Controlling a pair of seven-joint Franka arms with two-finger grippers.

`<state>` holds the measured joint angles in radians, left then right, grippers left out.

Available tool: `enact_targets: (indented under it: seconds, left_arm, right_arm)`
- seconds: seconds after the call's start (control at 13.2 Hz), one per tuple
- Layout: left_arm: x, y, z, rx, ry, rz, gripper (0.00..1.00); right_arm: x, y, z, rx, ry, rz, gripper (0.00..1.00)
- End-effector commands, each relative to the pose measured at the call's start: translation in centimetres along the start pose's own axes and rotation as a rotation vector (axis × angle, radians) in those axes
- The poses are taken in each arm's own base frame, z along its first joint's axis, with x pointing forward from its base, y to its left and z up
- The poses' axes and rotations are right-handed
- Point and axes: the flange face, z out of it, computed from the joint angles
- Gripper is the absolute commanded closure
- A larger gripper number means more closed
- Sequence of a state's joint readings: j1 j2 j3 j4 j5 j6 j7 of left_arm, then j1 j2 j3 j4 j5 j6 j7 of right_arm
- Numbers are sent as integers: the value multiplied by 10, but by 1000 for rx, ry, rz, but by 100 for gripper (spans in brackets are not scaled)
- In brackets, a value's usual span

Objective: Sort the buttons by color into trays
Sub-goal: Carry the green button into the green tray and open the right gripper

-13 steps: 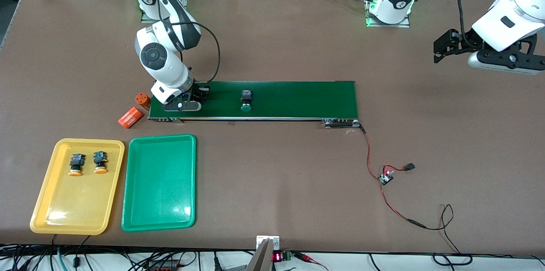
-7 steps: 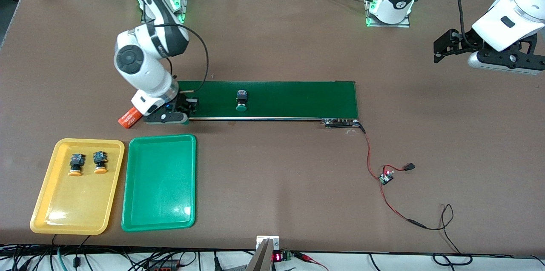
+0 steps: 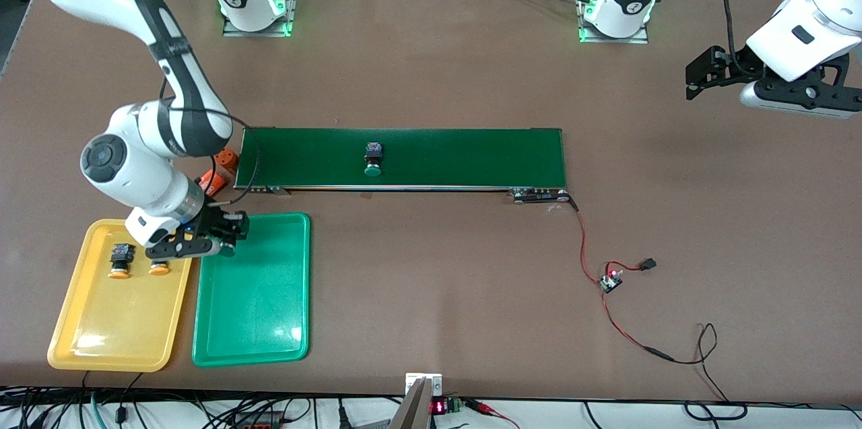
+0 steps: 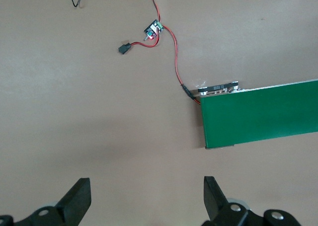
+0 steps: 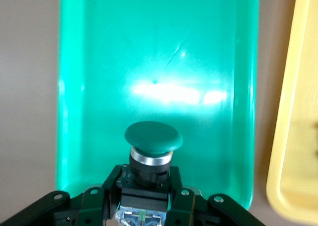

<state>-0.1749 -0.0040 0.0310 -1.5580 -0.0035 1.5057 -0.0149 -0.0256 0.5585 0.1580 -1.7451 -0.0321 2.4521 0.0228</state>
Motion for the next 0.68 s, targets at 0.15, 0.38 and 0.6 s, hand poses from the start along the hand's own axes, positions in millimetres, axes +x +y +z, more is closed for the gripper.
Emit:
enact_targets:
  seconds: [0.15,0.38,0.6]
  left_arm:
    - [3,-4,-7,21,-7,3,0]
    - [3,-4,-7,22,-7,3,0]
    - [2,1,-6,21,-16,7,0]
  right_arm:
    - [3,34,42,-74,1,-50,93]
    - [2,40,50,-78,6,-39,51]
    - [2,38,48,-106,6,-31,11]
